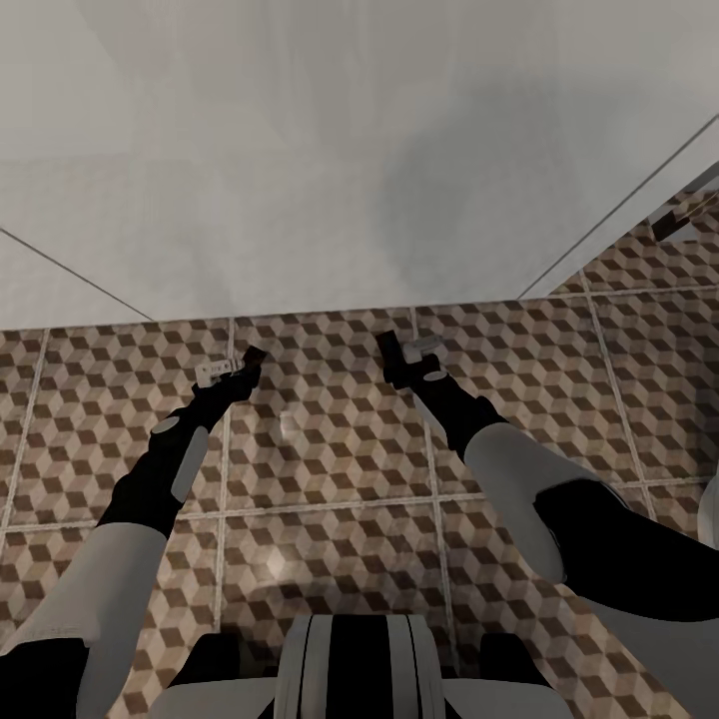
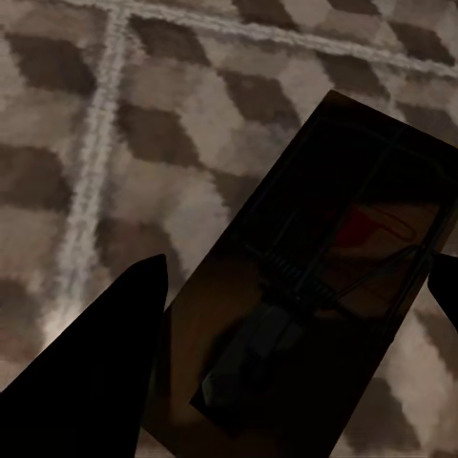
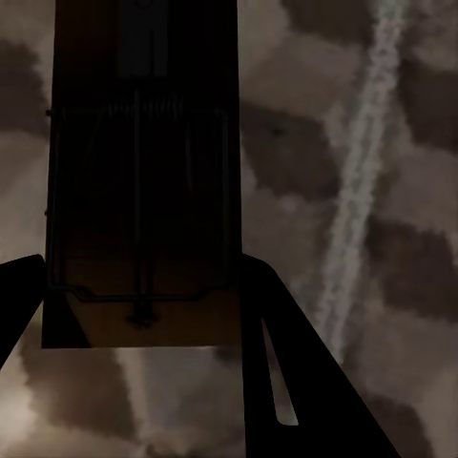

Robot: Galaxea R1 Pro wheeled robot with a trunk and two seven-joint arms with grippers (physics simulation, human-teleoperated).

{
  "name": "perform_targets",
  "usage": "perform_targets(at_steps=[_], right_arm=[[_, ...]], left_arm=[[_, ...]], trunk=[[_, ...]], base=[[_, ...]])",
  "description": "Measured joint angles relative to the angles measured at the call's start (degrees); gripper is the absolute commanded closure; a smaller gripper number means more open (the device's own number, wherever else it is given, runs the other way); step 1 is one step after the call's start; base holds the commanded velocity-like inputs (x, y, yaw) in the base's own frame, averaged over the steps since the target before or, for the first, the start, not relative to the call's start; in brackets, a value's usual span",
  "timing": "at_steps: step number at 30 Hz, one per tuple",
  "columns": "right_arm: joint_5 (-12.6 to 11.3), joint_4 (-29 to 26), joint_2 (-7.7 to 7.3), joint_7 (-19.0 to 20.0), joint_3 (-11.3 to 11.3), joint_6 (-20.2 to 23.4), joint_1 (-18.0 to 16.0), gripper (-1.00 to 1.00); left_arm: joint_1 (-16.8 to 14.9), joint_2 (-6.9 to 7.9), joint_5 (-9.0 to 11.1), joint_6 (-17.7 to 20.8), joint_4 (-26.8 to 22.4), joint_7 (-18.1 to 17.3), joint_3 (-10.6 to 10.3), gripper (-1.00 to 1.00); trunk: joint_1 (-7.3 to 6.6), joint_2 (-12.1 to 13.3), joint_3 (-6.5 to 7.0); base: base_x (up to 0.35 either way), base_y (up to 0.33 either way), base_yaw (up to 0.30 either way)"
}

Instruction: Take the four mousetraps from the cabinet in the bathroom and place them on the bathroom floor. Make sure all four end up on the same floor surface, and ensure that at least two of them are either under or directly next to the same bathroom sink.

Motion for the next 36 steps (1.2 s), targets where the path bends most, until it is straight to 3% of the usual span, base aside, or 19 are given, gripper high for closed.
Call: perform_targets(at_steps=[14,36], right_arm=[[0.00,0.03,0.00,0.00,0.00,0.00,0.00,1.00],[0.00,0.03,0.00,-0.03,0.00,0.06,0.00,1.00]], left_arm=[[0.01,-0.59,0.06,0.07,0.33,0.01,0.00,1.00],[0.08,-0.61,0.06,0.15,0.29,0.05,0.00,1.00]], trunk=[[-0.01,0.00,0.00],[-0.01,0.00,0.00]], base=[[0.148,0.000,0.000],[0.059,0.000,0.000]])
